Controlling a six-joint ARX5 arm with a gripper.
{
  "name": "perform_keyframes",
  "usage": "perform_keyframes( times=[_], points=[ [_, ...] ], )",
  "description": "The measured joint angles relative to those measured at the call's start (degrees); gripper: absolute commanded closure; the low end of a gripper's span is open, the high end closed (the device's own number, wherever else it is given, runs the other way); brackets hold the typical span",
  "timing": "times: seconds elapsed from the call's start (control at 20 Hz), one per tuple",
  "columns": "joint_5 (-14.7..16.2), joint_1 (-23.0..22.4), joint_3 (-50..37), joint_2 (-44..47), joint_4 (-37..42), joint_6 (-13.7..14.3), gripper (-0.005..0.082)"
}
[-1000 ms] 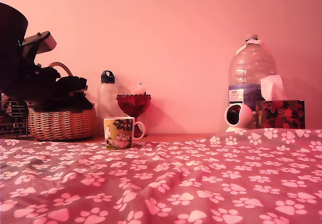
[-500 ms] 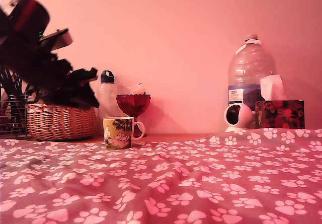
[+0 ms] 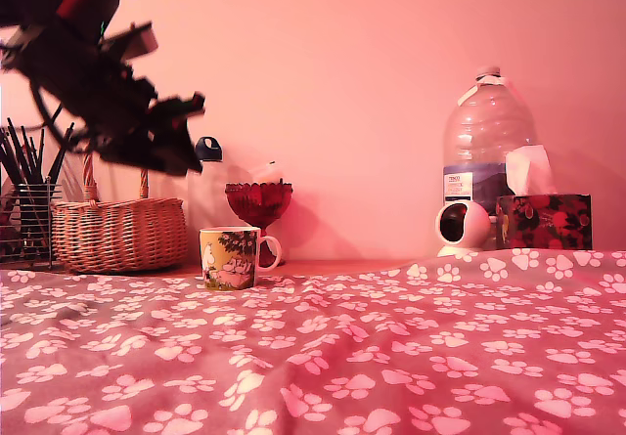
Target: Pick the coffee capsule and then drop it inside the coffee cup in front of you
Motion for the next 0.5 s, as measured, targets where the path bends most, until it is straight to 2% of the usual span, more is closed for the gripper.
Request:
perform_keyframes(
  times=[0.2,0.5],
  points=[
    [-0.07,0.00,4.17,2.99,-2.23,0.00,0.0533],
    [-0.83,0.00,13.90,8.57,-8.46,1.81,0.0533]
  ],
)
